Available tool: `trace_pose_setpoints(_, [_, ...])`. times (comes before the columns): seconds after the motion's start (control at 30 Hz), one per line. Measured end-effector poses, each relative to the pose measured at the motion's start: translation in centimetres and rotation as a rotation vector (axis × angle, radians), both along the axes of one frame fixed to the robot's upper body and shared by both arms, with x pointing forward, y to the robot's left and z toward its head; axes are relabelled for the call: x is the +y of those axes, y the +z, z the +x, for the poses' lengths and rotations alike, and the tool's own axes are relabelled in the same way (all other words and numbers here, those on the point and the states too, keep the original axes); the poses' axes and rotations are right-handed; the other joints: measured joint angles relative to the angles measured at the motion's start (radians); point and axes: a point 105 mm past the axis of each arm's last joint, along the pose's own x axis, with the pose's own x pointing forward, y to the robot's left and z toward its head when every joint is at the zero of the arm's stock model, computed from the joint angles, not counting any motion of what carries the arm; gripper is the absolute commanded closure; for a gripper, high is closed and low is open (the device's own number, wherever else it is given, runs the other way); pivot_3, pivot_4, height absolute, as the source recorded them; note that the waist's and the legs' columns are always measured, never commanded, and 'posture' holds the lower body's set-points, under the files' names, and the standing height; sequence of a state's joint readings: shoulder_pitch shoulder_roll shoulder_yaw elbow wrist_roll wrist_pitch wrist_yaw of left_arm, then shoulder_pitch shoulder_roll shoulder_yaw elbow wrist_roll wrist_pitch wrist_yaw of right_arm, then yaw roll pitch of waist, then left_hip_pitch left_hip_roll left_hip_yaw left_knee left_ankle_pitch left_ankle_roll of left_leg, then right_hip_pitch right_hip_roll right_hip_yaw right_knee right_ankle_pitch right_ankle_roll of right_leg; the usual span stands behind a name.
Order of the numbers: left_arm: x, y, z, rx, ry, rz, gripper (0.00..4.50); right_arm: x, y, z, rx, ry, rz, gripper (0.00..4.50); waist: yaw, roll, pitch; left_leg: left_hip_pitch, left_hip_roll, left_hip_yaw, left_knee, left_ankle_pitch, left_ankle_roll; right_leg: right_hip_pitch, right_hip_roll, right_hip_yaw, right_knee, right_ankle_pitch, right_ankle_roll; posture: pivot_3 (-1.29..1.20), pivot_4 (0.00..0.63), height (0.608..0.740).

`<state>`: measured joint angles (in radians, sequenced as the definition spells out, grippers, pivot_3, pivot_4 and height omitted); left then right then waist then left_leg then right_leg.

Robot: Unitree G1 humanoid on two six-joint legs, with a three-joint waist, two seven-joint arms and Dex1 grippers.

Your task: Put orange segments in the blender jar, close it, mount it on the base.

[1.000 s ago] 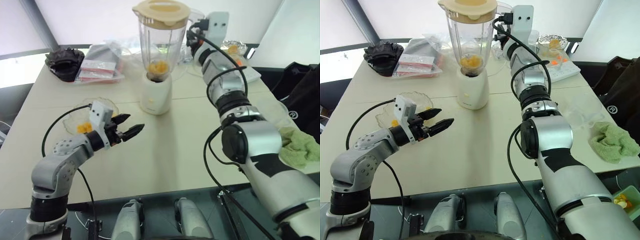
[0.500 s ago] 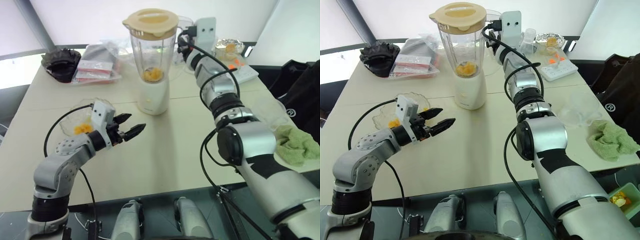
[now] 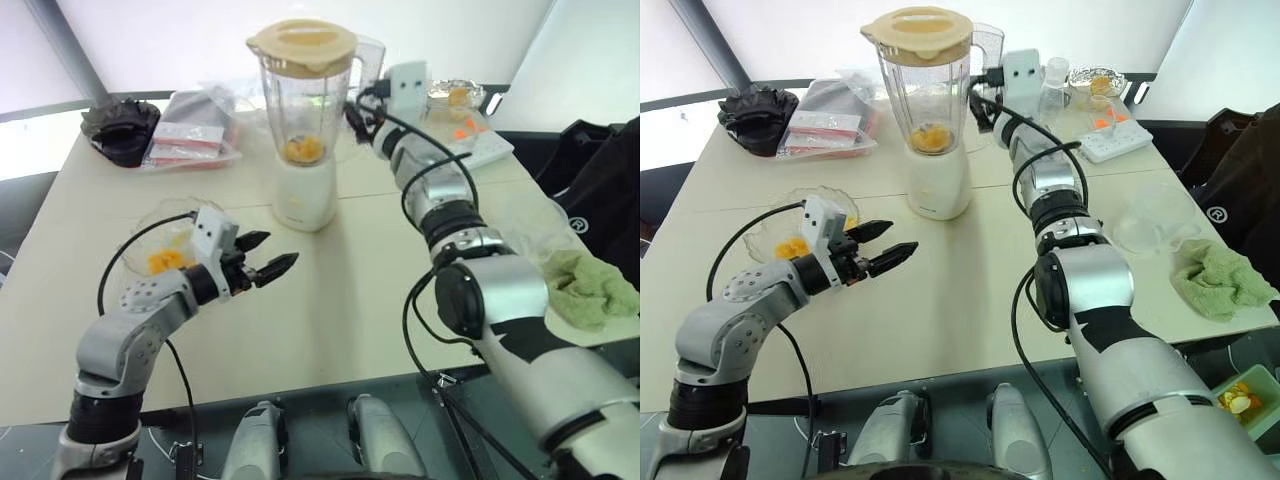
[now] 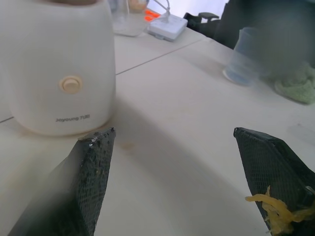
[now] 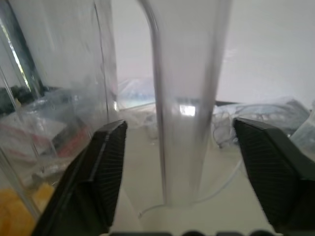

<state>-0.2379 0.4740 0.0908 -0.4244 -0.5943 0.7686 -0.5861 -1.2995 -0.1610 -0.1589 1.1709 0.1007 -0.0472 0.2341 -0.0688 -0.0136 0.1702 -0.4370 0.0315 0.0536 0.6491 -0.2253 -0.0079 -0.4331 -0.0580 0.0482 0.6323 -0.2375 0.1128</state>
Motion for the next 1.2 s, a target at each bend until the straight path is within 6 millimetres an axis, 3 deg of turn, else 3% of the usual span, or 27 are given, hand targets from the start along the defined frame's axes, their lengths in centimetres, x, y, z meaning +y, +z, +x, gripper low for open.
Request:
trace_pose_setpoints(0.27, [-0.4,-0.1,0.5,0.002,-0.012,0.007,0.49,-0.4,-0.5,-0.3,-0.014,0.016,-0.036,0.04,0.0,0.0,0.0,0.0,0.0,0.0,0.0,0.0,0.0,0.0,0.0,0.0,0.0,0.0,0.0,0.0,0.15,0.74])
trace_pose_setpoints(0.57, [-0.6,-0.1,0.9,0.007,-0.022,0.008,0.49,-2.6,-2.5,-1.7,0.005,-0.002,-0.045,0.04,0.003,0.0,0.0,0.0,0.0,-0.001,0.0,0.0,0.0,0.0,0.001,0.0,0.0,0.0,0.0,0.0,0.15,0.74])
trace_pose_setpoints(0.77, [-0.8,0.4,1.1,-0.007,-0.037,0.01,0.49,-2.4,-1.0,-3.4,-0.033,0.005,-0.023,0.04,0.002,0.0,0.0,0.0,0.0,-0.002,0.0,0.0,0.0,0.0,0.002,0.0,0.0,0.0,0.0,0.0,0.15,0.74])
trace_pose_setpoints(1.2, [-1.5,0.1,1.6,0.007,-0.061,0.013,0.49,-0.6,0.3,-5.8,-0.031,0.017,0.001,0.04,0.01,0.0,0.0,0.0,0.0,-0.001,0.0,0.0,0.0,0.0,0.002,0.0,0.0,0.0,0.0,0.0,0.15,0.74])
